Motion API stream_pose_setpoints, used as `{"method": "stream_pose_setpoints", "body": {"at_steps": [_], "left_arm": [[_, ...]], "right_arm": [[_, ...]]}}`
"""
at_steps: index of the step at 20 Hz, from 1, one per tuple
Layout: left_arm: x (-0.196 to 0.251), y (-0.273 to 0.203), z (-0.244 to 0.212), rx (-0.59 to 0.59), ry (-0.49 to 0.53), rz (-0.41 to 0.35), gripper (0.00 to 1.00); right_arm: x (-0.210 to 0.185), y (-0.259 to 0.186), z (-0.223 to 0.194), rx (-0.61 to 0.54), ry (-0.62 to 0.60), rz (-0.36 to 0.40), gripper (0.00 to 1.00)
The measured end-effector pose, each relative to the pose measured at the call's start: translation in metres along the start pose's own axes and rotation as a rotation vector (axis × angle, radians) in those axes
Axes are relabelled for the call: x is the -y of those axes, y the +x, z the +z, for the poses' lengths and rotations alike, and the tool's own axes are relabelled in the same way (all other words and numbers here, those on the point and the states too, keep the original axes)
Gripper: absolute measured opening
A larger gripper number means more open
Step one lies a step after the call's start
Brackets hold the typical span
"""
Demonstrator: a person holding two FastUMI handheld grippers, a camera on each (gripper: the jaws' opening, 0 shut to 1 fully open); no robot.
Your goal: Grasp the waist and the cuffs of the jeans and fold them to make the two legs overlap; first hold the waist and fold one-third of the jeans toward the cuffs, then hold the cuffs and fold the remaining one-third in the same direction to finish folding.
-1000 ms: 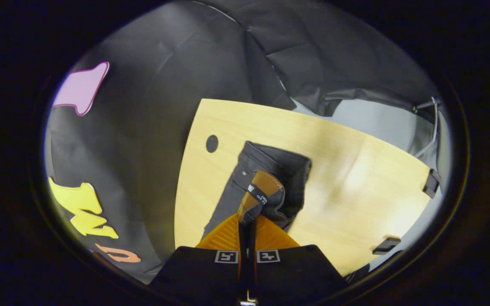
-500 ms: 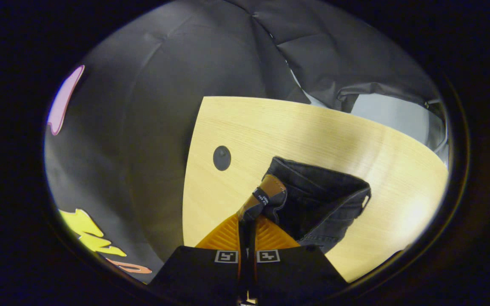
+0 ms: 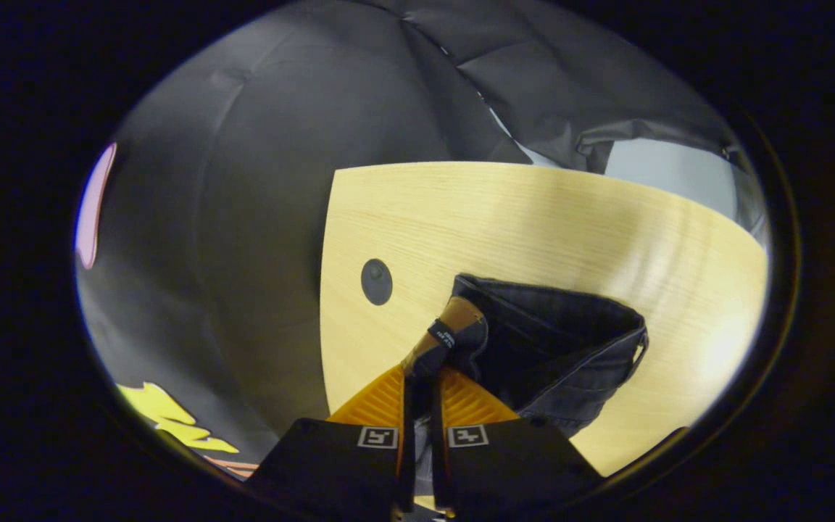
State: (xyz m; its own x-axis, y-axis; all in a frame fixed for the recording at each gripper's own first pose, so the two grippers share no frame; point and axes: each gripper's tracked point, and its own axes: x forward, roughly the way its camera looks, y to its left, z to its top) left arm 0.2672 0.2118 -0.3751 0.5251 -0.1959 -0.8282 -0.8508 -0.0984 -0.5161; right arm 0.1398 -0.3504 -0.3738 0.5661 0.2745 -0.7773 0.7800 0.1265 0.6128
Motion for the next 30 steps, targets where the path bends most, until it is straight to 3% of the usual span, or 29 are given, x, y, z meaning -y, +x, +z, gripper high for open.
{"method": "stream_pose_setpoints", "body": {"at_steps": [2, 4, 5, 7, 8, 11, 14, 16, 17, 19, 20, 21, 22, 26, 30], "left_arm": [[-0.009, -0.010, -0.001, 0.001, 0.037, 0.035, 0.23], [-0.005, -0.020, -0.001, 0.004, 0.039, 0.042, 0.58], [-0.002, -0.021, -0.001, 0.011, 0.051, 0.043, 0.72], [0.008, -0.034, -0.003, 0.020, 0.094, 0.031, 0.99], [0.017, -0.045, -0.008, 0.022, 0.141, 0.006, 0.99], [0.040, -0.101, -0.029, 0.073, 0.389, -0.070, 0.99], [0.064, -0.165, -0.066, 0.186, 0.710, -0.183, 1.00], [0.071, -0.208, -0.097, 0.269, 0.923, -0.268, 0.99], [0.073, -0.229, -0.112, 0.315, 1.017, -0.314, 0.99], [0.078, -0.266, -0.149, 0.389, 1.170, -0.383, 0.99], [0.074, -0.282, -0.174, 0.408, 1.239, -0.418, 0.99], [0.067, -0.295, -0.193, 0.424, 1.306, -0.446, 0.99], [0.058, -0.304, -0.212, 0.457, 1.370, -0.458, 0.99], [0.015, -0.331, -0.254, 0.592, 1.497, -0.501, 0.99], [-0.032, -0.330, -0.287, 0.563, 1.557, -0.479, 0.98]], "right_arm": [[-0.001, -0.005, 0.000, 0.011, -0.015, 0.019, 0.18], [-0.016, -0.019, 0.001, 0.037, -0.041, 0.074, 0.27], [-0.024, -0.025, 0.002, 0.056, -0.055, 0.097, 0.37], [-0.023, -0.038, -0.004, 0.080, -0.130, 0.091, 0.72], [-0.018, -0.050, -0.005, 0.104, -0.199, 0.076, 0.89], [-0.014, -0.094, -0.015, 0.224, -0.499, 0.038, 0.89], [-0.028, -0.139, -0.044, 0.382, -0.835, 0.066, 0.89], [-0.030, -0.168, -0.075, 0.475, -1.050, 0.076, 0.95], [-0.029, -0.183, -0.091, 0.526, -1.163, 0.075, 0.89], [-0.028, -0.206, -0.115, 0.623, -1.302, 0.075, 0.89], [-0.024, -0.211, -0.127, 0.661, -1.349, 0.080, 0.82], [-0.021, -0.215, -0.137, 0.686, -1.375, 0.082, 0.82], [-0.012, -0.205, -0.143, 0.711, -1.383, 0.086, 0.99], [0.025, -0.205, -0.150, 0.750, -1.319, 0.074, 0.99], [0.070, -0.193, -0.130, 0.709, -1.193, 0.049, 0.99]]}}
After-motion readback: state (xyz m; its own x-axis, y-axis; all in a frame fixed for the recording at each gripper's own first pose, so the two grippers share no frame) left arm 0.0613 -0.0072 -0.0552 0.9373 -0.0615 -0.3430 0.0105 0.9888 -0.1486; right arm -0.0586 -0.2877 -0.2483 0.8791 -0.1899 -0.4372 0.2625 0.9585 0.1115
